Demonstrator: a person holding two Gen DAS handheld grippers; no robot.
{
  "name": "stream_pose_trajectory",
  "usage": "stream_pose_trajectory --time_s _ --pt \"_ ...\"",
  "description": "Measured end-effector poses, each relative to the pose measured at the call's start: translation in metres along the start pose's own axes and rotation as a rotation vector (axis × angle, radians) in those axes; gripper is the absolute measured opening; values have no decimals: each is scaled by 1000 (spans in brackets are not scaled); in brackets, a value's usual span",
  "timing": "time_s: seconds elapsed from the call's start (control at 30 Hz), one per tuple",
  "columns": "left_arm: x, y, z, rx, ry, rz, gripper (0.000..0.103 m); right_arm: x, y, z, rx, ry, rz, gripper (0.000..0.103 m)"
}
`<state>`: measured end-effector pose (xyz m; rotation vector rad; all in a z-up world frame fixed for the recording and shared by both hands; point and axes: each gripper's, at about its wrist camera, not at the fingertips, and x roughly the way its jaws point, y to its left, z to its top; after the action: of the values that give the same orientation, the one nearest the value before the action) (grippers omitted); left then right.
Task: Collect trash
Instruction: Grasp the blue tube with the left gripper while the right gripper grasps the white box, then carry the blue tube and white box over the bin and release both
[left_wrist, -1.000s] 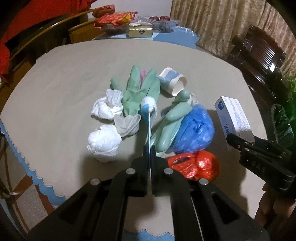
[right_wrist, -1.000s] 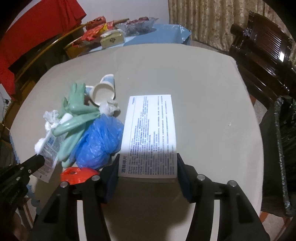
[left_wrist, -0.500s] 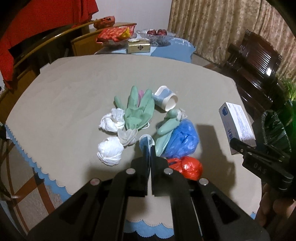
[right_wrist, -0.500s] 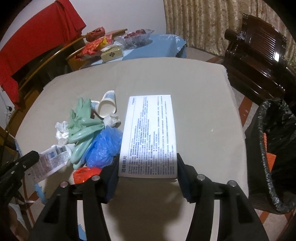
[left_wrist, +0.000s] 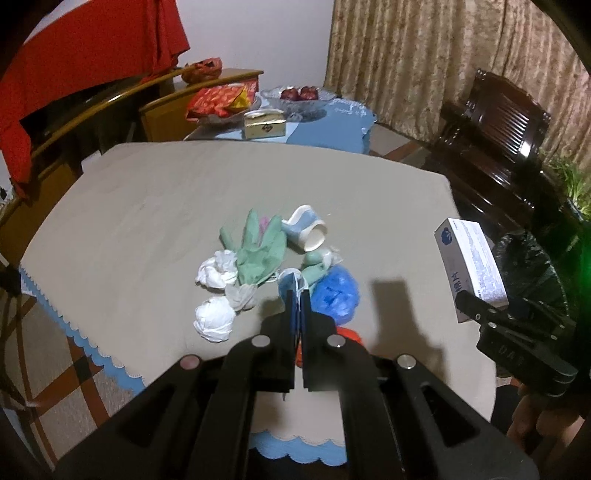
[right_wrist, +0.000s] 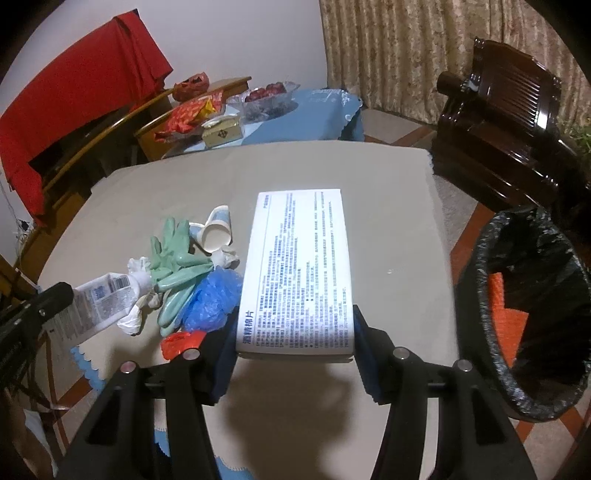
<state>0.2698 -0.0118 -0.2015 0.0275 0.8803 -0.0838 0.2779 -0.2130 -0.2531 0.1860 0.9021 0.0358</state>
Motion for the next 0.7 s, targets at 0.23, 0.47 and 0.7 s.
stream_pose_trajectory --time_s 0.23,0.47,0.7 --pt "-21 -32 1 29 -34 -30 2 -26 -24 0 12 -31 -31 55" --pt "-36 -71 3 68 -55 -67 2 -52 -51 -2 36 -65 -64 55" --pt "-48 -121 6 122 -83 -109 2 -74 -84 -5 58 -86 -101 55"
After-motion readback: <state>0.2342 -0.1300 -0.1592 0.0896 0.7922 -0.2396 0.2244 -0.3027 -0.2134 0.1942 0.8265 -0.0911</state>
